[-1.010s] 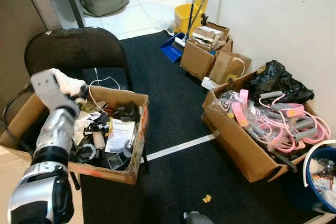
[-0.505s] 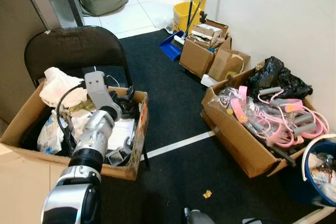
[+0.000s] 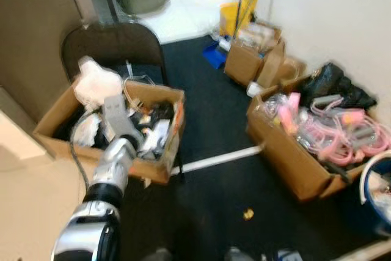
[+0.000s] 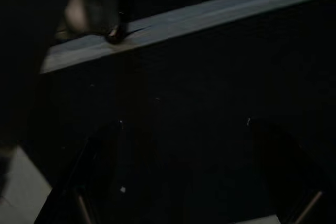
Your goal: Picking trash to rubbish bin
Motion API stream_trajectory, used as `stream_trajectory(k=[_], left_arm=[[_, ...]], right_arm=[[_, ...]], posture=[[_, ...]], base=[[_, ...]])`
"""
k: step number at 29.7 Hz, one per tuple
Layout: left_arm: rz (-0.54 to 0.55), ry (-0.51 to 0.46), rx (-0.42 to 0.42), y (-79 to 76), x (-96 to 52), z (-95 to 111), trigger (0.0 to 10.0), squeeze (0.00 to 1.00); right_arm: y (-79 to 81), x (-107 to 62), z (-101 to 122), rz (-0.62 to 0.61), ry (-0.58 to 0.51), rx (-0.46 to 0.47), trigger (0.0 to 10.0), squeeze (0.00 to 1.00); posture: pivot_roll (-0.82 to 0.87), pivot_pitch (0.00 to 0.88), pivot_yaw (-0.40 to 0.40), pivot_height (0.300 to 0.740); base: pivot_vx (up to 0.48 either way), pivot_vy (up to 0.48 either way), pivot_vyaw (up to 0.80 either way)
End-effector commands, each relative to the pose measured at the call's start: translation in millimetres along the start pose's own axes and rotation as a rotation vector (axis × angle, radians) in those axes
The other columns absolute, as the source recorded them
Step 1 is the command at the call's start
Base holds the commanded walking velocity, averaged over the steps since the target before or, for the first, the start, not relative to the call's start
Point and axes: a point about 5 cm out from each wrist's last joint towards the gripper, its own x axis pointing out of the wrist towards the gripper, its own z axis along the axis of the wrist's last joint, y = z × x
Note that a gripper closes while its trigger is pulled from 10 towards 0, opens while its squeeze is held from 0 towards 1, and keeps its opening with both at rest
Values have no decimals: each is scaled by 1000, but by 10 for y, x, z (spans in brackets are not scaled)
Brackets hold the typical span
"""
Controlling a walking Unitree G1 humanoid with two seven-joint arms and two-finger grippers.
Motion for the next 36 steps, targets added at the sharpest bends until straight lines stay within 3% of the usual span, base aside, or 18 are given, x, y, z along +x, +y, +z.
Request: stream_trajectory(k=[1, 11, 16, 27, 36], left_arm=[[21, 21, 2, 64, -41, -51, 10000, 0], [24, 36, 2, 61, -48, -97, 10000, 0], [48, 66, 5, 134, -83, -164, 10000, 0], [160, 168, 2, 441, -276, -409, 10000, 0], [256, 281, -6, 652, -519, -704, 10000, 0]], right_arm=[[44, -3, -103, 15, 38, -5, 10000, 0], [-24, -12, -139, 7, 43, -2, 10000, 0], [7, -12, -172, 8, 47, 1, 10000, 0], [246, 2, -168, 32, 46, -3, 10000, 0], [154, -6, -207, 22, 44, 4, 10000, 0]], posture=[[-33, 130, 51, 740], [-33, 130, 51, 740], [-33, 130, 51, 740], [-39, 133, 59, 740], [-38, 136, 60, 740]], base=[[-368, 0, 0], [-366, 0, 0], [-368, 0, 0], [-369, 0, 0], [-372, 0, 0]])
